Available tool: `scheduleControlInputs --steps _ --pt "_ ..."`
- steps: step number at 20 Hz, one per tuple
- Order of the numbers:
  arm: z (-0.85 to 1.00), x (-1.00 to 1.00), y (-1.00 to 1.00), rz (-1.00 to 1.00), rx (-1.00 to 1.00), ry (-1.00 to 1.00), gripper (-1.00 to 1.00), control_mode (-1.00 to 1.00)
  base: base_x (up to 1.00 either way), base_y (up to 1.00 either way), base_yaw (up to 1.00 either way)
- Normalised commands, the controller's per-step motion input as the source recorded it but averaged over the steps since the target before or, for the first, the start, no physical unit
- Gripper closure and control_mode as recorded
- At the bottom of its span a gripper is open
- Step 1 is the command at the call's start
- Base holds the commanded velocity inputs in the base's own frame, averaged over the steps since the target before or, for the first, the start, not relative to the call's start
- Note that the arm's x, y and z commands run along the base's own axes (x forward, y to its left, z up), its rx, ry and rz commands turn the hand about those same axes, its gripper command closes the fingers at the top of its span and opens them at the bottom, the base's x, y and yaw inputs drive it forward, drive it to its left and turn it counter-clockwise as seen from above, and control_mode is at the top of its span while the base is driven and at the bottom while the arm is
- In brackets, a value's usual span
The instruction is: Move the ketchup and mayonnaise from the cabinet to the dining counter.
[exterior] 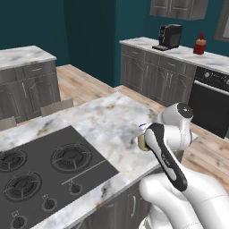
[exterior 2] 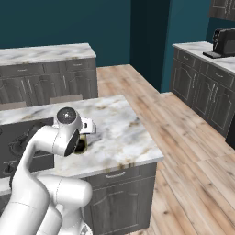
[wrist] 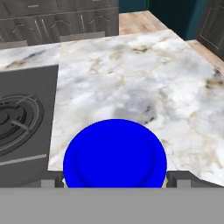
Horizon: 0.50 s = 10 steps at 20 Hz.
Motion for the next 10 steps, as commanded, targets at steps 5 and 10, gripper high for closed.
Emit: scheduleControlInputs --steps 5,10 --pt "-0.46 0.37 0.00 0.06 0.05 -0.01 1.00 -1.00 0.00 0.00 0.00" --pt "-0.53 0.32 0.00 0.05 0.00 0.00 1.00 -1.00 0.00 0.00 0.00"
